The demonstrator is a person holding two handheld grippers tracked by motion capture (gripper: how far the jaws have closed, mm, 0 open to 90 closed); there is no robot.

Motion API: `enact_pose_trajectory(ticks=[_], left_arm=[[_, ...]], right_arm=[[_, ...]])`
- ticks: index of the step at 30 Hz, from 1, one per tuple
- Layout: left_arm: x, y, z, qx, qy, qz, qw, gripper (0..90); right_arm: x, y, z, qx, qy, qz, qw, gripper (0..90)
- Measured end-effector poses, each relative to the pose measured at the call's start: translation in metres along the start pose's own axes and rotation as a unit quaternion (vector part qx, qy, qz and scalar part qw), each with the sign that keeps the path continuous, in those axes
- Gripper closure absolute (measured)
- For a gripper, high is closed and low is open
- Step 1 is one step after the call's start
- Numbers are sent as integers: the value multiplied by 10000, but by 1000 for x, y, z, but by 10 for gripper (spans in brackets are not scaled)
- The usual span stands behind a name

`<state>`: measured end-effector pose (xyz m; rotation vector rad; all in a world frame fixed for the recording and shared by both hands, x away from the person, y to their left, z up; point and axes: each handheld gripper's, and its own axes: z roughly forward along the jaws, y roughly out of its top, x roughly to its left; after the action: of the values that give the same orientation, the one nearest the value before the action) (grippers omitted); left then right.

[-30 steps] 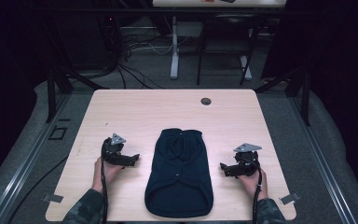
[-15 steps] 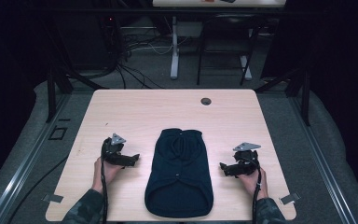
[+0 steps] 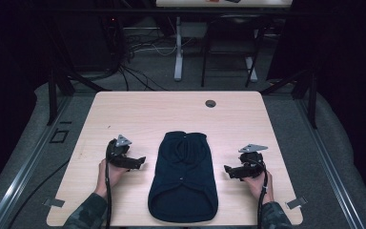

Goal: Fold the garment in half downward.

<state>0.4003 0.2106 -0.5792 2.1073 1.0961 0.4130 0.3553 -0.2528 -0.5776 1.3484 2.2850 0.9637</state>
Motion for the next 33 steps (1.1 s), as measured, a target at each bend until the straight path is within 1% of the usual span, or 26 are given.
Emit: enact_pose_trajectory(ticks=[1, 2, 4, 7, 8, 9, 10, 11, 12, 13, 14, 15, 17, 18, 19, 20, 22, 23, 24, 26, 28, 30, 31, 32, 33], left_arm=[[0, 0, 0, 0, 0, 0, 10000, 42], [0, 3, 0, -50, -48, -13, 10000, 41], [-2, 6, 1, -50, -107, -13, 9999, 40], [-5, 12, 2, -31, -215, 12, 9998, 36], [-5, 12, 2, -31, -215, 12, 9998, 34], [-8, 16, 3, -68, -230, 65, 9997, 33], [-10, 18, 4, -77, -244, 82, 9996, 32], [-10, 18, 4, -77, -244, 82, 9996, 30], [-11, 19, 5, -75, -260, 85, 9996, 30], [-13, 22, 7, -51, -309, 96, 9995, 21], [-13, 22, 7, -51, -309, 96, 9995, 19], [-14, 26, 8, -28, -335, 120, 9994, 13], [-14, 27, 10, -32, -358, 122, 9993, 4], [-13, 31, 11, -16, -411, 83, 9991, 3], [-12, 33, 13, -15, -422, 74, 9991, 3], [-12, 34, 14, -2, -452, 49, 9990, 2], [-12, 36, 16, -19, -440, 34, 9990, 0], [-11, 40, 18, 50, -501, 39, 9987, 0], [-11, 42, 21, 22, -498, 17, 9988, 0], [-11, 49, 25, 86, -516, 54, 9986, 0], [-11, 56, 28, 62, -534, 29, 9985, 0], [-12, 63, 31, 69, -617, 28, 9981, 0], [-12, 63, 31, 69, -617, 28, 9981, 0], [-13, 70, 35, 79, -663, 15, 9978, 0], [-13, 70, 35, 79, -663, 15, 9978, 1]], right_arm=[[1, 1, -1, 9, 62, 29, 10000, 24], [3, 2, -1, 5, 98, 68, 9999, 26], [7, 5, -2, -81, 166, 63, 9998, 31], [15, 10, -5, -89, 237, -12, 9997, 33], [15, 10, -5, -89, 237, -12, 9997, 33], [19, 13, -6, -126, 265, -24, 9996, 32], [21, 15, -6, -113, 296, -75, 9995, 32], [23, 16, -6, -68, 314, -72, 9995, 31], [23, 16, -6, -68, 314, -72, 9995, 31], [25, 20, -5, -87, 383, -97, 9992, 29], [25, 20, -5, -87, 383, -97, 9992, 29], [27, 24, -3, -78, 392, -113, 9991, 20], [28, 28, 1, -57, 456, -136, 9989, 15], [29, 31, 2, -35, 460, -153, 9988, 12], [29, 34, 3, -28, 462, -179, 9988, 11], [29, 36, 4, -20, 486, -154, 9987, 8], [29, 39, 6, -45, 486, -174, 9987, 7], [30, 46, 9, -50, 508, -184, 9985, 1], [29, 49, 11, -50, 546, -191, 9983, 0], [29, 56, 15, -76, 560, -226, 9981, 0], [28, 64, 20, -40, 625, -236, 9978, 0], [27, 72, 25, 22, 648, -266, 9975, 0], [27, 72, 25, 22, 648, -266, 9975, 0], [26, 80, 30, 9, 686, -229, 9974, 3], [26, 80, 30, 9, 686, -229, 9974, 3]])
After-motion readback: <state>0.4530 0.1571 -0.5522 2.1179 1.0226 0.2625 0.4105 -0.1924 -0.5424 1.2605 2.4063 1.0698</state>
